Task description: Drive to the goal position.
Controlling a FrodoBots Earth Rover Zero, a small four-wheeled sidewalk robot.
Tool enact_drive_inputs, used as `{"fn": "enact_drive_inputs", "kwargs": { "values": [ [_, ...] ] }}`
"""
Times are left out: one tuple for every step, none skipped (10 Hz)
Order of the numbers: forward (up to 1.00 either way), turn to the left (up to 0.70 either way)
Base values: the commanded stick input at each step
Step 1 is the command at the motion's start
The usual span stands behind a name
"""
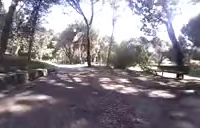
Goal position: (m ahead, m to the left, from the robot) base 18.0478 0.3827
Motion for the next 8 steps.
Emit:
{"fn": "enact_drive_inputs", "kwargs": {
  "values": [
    [0.85,0.34],
    [0.85,0.31],
    [0.85,0.00],
    [0.85,0.00],
    [0.85,0.00],
    [0.85,0.00],
    [0.85,0.00],
    [0.85,0.09]
  ]
}}
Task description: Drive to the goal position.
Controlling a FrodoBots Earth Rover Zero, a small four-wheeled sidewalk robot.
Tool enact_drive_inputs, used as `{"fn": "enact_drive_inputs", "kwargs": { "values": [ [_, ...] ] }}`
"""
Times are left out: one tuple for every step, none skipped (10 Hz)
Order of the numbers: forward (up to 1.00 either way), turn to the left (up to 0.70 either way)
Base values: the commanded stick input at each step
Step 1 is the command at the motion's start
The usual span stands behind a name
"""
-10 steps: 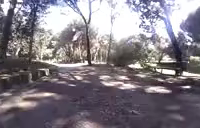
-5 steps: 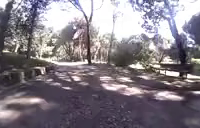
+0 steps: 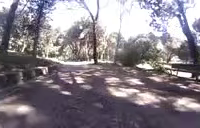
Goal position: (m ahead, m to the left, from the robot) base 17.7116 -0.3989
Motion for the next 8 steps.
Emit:
{"fn": "enact_drive_inputs", "kwargs": {
  "values": [
    [0.85,0.21],
    [0.85,0.34],
    [0.85,0.13],
    [0.85,0.00],
    [0.85,0.00],
    [0.85,0.00],
    [0.85,0.00],
    [0.85,0.00]
  ]
}}
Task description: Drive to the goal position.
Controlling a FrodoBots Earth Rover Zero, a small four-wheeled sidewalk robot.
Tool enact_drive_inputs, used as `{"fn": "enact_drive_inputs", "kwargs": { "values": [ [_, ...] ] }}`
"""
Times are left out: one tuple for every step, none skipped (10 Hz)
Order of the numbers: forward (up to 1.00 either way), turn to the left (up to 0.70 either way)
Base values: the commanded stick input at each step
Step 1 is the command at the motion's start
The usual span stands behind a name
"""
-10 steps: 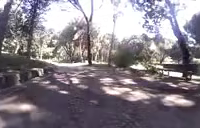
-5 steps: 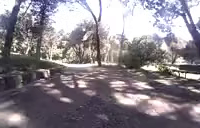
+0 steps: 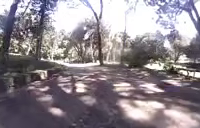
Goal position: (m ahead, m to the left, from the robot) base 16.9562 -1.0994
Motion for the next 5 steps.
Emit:
{"fn": "enact_drive_inputs", "kwargs": {
  "values": [
    [0.85,0.00],
    [0.85,0.00],
    [0.85,0.00],
    [0.85,0.00],
    [0.85,0.00]
  ]
}}
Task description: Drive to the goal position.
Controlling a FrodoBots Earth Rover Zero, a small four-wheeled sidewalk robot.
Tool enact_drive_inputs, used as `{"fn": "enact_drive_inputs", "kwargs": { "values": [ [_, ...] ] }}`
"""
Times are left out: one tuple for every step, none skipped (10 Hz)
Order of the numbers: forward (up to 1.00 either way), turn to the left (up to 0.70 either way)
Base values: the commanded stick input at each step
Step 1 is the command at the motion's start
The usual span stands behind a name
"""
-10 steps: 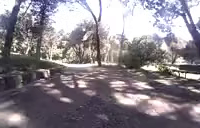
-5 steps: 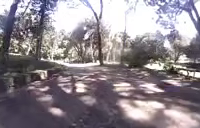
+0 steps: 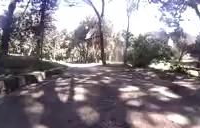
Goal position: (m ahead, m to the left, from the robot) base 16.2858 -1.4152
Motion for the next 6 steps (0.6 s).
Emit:
{"fn": "enact_drive_inputs", "kwargs": {
  "values": [
    [0.85,0.00],
    [0.85,0.00],
    [0.85,0.00],
    [0.85,0.00],
    [0.85,0.00],
    [0.85,0.00]
  ]
}}
